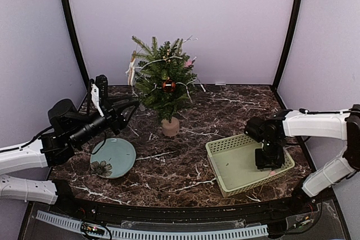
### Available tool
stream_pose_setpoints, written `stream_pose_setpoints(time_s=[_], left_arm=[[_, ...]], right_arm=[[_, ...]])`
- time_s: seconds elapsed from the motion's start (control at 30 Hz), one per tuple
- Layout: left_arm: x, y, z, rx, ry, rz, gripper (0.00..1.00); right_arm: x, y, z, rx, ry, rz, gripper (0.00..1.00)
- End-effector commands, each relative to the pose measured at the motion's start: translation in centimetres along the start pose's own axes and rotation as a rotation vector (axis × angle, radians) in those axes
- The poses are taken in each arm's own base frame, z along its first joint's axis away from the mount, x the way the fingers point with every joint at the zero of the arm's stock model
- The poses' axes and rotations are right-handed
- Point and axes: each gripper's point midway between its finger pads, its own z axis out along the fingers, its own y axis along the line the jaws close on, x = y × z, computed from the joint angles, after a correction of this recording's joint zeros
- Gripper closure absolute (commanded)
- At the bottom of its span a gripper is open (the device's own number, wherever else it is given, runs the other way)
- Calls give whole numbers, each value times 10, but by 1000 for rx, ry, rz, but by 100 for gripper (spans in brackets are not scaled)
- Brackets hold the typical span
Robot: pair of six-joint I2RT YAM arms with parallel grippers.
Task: Decorate the small christmas tree
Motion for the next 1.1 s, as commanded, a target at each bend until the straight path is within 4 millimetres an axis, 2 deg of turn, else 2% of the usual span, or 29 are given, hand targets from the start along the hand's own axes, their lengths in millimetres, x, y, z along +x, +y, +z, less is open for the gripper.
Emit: stream_pose_setpoints(time_s=[0.0,0.2,0.37,0.5,0.6,0.7,0.8,0.93,1.0,1.07], left_arm=[[-3,5,-4,-27,-33,22,63],[-4,6,-6,-31,-34,29,63],[-1,9,-10,-51,-26,33,63],[-2,12,-11,-64,-24,39,63],[-4,12,-12,-65,-20,44,63],[-7,13,-14,-74,-25,43,63],[-7,13,-16,-78,-26,40,63],[-5,13,-16,-74,-36,28,63],[-4,11,-14,-62,-41,22,63],[-4,9,-13,-50,-43,17,63]], right_arm=[[-39,30,-17,-81,-88,9,57],[-115,88,-32,-119,-220,-71,53],[-175,143,-47,-230,-339,-91,52],[-227,185,-81,-334,-474,-109,52],[-245,196,-99,-349,-510,-127,51],[-231,185,-105,-347,-475,-130,53],[-198,148,-107,-289,-399,-110,55],[-151,103,-101,-244,-314,-77,54],[-139,81,-87,-167,-271,-73,54],[-141,73,-82,-150,-266,-55,55]])
